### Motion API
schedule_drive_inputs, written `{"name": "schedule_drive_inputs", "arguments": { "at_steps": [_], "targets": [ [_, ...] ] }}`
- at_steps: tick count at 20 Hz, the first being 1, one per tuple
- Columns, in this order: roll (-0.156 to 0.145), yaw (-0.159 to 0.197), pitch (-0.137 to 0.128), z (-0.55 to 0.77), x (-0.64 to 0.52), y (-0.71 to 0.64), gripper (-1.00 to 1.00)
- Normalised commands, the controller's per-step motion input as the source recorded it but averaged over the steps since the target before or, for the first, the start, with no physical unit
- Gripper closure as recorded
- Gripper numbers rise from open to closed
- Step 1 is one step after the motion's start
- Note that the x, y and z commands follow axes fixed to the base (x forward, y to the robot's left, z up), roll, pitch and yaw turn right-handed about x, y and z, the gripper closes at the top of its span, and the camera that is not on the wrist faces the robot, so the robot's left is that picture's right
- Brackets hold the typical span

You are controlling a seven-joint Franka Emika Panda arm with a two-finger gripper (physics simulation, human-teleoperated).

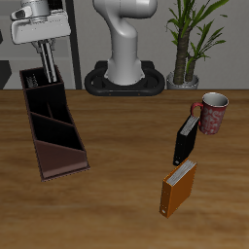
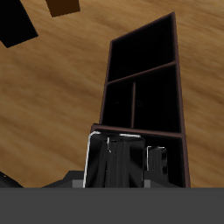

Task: Place the left striped book into the right desk caddy's right compartment and place the right striped book into the right desk caddy's right compartment and place the orange book into the right desk caddy's left compartment

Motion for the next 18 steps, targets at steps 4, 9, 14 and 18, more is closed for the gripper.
{"name": "schedule_drive_inputs", "arguments": {
  "at_steps": [4,9,14,18],
  "targets": [
    [-0.009,-0.012,0.029,-0.14,0.02,0.00,1.00],
    [-0.050,-0.067,0.057,-0.16,0.07,-0.13,1.00],
    [-0.032,-0.057,0.054,-0.20,0.07,-0.12,1.00],
    [-0.034,-0.045,0.075,-0.22,0.10,-0.04,1.00]
  ]
}}
